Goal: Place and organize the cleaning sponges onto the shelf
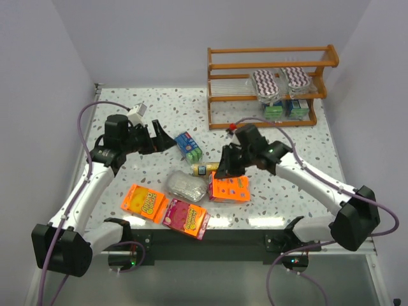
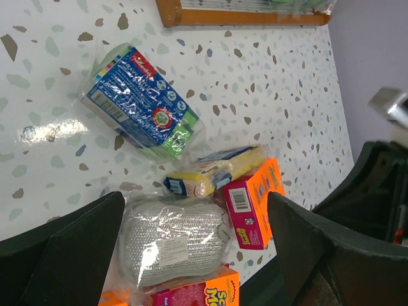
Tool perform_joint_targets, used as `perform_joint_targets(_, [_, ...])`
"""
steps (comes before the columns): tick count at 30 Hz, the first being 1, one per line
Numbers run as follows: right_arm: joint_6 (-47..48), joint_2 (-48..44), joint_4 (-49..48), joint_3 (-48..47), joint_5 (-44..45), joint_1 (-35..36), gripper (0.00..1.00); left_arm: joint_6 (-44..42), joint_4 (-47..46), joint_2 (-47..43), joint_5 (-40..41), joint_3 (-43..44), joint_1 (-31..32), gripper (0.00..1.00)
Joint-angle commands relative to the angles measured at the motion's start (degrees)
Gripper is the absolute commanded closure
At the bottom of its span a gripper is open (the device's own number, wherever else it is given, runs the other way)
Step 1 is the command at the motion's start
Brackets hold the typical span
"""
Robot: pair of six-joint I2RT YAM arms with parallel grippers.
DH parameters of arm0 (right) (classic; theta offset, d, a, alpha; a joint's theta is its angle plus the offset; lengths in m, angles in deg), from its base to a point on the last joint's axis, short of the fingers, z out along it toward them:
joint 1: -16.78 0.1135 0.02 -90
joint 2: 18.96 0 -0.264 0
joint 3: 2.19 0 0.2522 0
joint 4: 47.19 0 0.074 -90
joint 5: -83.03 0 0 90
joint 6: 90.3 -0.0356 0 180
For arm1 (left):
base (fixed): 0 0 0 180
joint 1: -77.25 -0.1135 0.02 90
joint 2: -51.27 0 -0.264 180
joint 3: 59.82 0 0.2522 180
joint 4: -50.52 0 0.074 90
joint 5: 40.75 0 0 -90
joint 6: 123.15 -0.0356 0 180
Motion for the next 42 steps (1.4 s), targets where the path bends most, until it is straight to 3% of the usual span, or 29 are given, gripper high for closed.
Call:
perform_joint_targets(1, [-5.47, -0.58, -3.55, 3.35, 8.47, 7.61, 0.75, -1.81, 2.56, -1.30, 2.37, -0.13, 0.09, 0.00])
perform_joint_targets(3, [-8.01, 1.87, -5.13, 3.18, 11.37, 12.96, 0.72, -1.54, 3.00, -2.44, 2.98, -0.48, 0.09, 0.00])
perform_joint_targets(9, [-14.17, 5.13, -7.78, 2.83, 21.32, 19.05, 0.58, -1.54, 6.33, -4.73, 4.30, -3.03, 0.09, 0.00])
perform_joint_targets(18, [-21.11, 5.22, -13.21, 7.83, 28.79, 20.90, 0.50, -2.42, 7.84, -1.67, -1.14, -11.47, 0.26, 0.07])
perform_joint_targets(30, [-28.32, 11.72, -16.57, 8.89, 34.68, 23.19, 0.43, -4.71, 2.48, 6.77, -3.25, -14.19, 2.55, 0.17])
perform_joint_targets(38, [-28.68, 15.42, -16.74, 10.82, 33.01, 23.19, 0.44, -5.41, -3.41, 9.77, -6.50, -18.85, 3.34, 0.41])
perform_joint_targets(41, [-27.81, 14.98, -18.76, 11.79, 32.13, 23.10, 0.52, -5.50, -4.03, 9.59, -7.56, -18.94, 3.34, 0.47])
perform_joint_targets(42, [-26.58, 14.63, -18.94, 11.53, 31.26, 23.19, 0.60, -5.59, -4.12, 9.24, -8.34, -18.85, 3.34, 0.49])
